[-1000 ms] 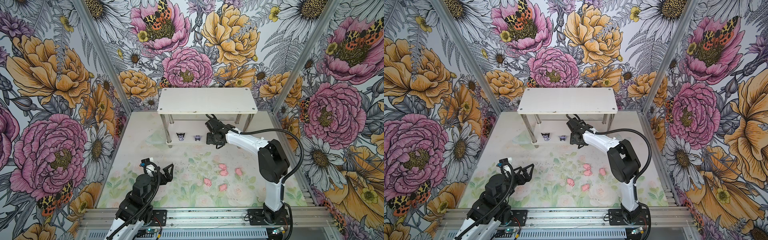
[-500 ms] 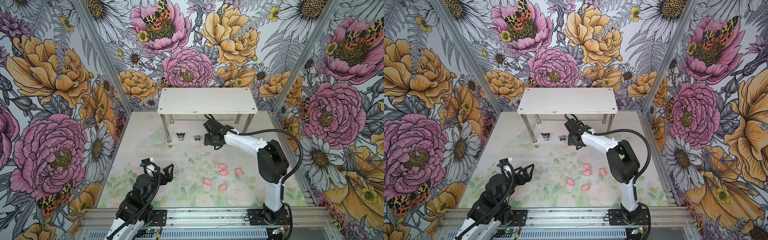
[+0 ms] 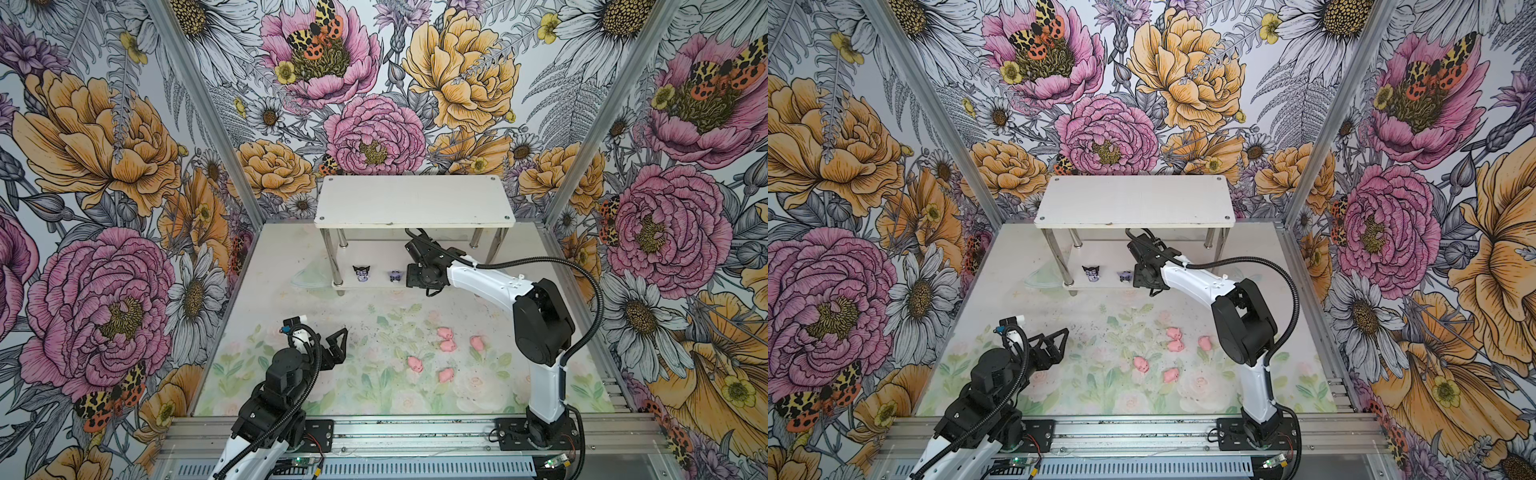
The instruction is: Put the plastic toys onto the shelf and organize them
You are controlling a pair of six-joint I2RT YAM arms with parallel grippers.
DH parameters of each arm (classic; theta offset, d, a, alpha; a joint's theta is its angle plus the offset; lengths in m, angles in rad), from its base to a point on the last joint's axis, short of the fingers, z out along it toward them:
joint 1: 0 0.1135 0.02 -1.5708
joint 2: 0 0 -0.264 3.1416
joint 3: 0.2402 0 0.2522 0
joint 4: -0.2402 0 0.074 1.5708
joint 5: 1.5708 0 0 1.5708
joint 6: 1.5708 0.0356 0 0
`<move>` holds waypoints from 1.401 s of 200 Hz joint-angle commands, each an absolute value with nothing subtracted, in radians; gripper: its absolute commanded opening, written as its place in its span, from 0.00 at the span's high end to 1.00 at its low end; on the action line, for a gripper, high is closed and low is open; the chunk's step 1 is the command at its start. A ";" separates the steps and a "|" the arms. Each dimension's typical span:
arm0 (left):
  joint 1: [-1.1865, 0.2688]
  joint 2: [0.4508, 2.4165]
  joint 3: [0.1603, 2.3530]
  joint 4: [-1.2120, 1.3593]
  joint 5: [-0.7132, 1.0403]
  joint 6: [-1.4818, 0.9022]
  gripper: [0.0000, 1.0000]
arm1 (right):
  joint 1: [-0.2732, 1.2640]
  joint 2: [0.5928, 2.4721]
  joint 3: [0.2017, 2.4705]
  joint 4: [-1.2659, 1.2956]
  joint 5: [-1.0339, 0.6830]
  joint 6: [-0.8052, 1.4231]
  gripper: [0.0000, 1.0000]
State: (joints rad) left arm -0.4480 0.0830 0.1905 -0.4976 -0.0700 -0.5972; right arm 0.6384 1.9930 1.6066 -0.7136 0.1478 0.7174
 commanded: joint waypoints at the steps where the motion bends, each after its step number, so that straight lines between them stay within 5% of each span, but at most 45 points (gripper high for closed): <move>1: -0.439 0.087 0.181 -0.489 -0.050 -0.608 0.01 | 0.647 2.017 1.647 -0.687 0.137 0.720 0.34; 162: -0.434 0.106 0.180 -0.472 -0.040 -0.606 0.01 | 0.715 1.861 1.521 -0.685 0.170 0.710 0.37; 208: -0.434 0.112 0.178 -0.467 -0.037 -0.606 0.01 | 0.732 1.851 1.524 -0.674 0.150 0.698 0.66; 280: -0.437 0.168 0.175 -0.409 0.031 -0.578 0.05 | 0.826 1.481 1.216 -0.644 0.320 0.701 0.67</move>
